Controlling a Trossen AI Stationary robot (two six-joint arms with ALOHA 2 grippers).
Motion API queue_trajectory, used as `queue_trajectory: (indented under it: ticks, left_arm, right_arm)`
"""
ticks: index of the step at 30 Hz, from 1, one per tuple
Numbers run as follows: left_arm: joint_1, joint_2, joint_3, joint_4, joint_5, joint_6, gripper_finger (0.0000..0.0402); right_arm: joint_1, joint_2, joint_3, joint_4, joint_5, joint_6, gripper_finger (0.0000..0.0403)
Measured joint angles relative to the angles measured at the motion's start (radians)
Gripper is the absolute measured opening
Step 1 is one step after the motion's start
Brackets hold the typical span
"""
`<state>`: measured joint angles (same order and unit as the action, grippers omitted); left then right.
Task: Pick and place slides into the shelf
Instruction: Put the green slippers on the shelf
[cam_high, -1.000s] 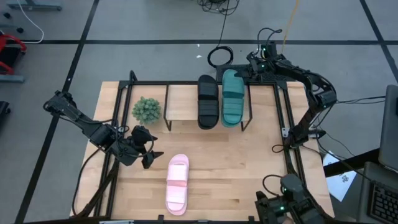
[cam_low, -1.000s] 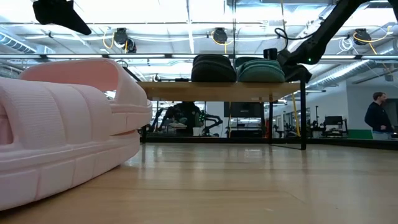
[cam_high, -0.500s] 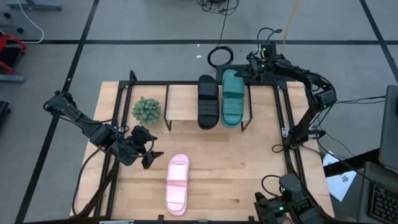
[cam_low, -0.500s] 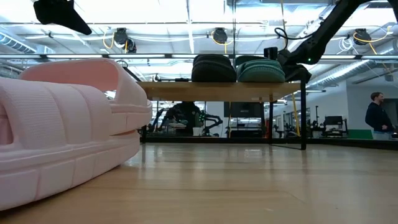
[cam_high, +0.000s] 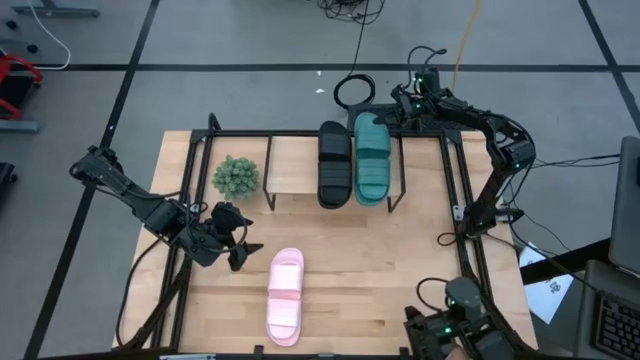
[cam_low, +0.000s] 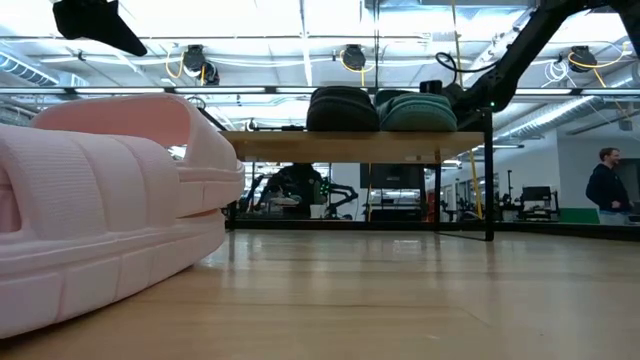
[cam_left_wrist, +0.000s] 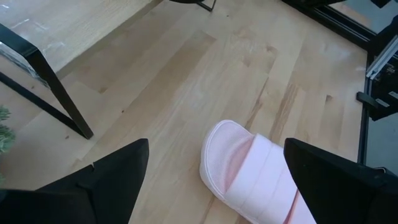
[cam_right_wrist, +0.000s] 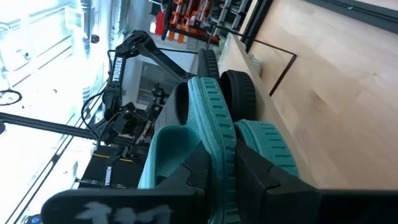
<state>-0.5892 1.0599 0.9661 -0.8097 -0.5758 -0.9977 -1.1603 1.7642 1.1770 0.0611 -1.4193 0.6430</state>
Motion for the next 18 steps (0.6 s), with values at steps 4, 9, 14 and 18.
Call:
queue_trajectory:
  ticks: [4, 9, 14, 18]
  left_arm:
    - [0.0, 0.0, 0.0, 0.0, 0.0, 0.0, 0.0376]
    - [0.0, 0.0, 0.0, -0.001, 0.008, 0.001, 0.0376]
    - [0.0, 0.0, 0.0, -0.001, 0.008, 0.017, 0.0376]
    - [0.0, 0.0, 0.0, -0.001, 0.008, 0.017, 0.0376]
  right_arm:
    - [-0.004, -0.004, 0.0, -0.008, 0.002, 0.0, 0.0031]
    - [-0.005, -0.003, 0.0, -0.059, 0.01, 0.0, 0.006]
    - [-0.005, -0.003, 0.0, -0.09, 0.03, -0.025, 0.0057]
    - [-0.005, -0.003, 0.0, -0.123, 0.031, -0.051, 0.0051]
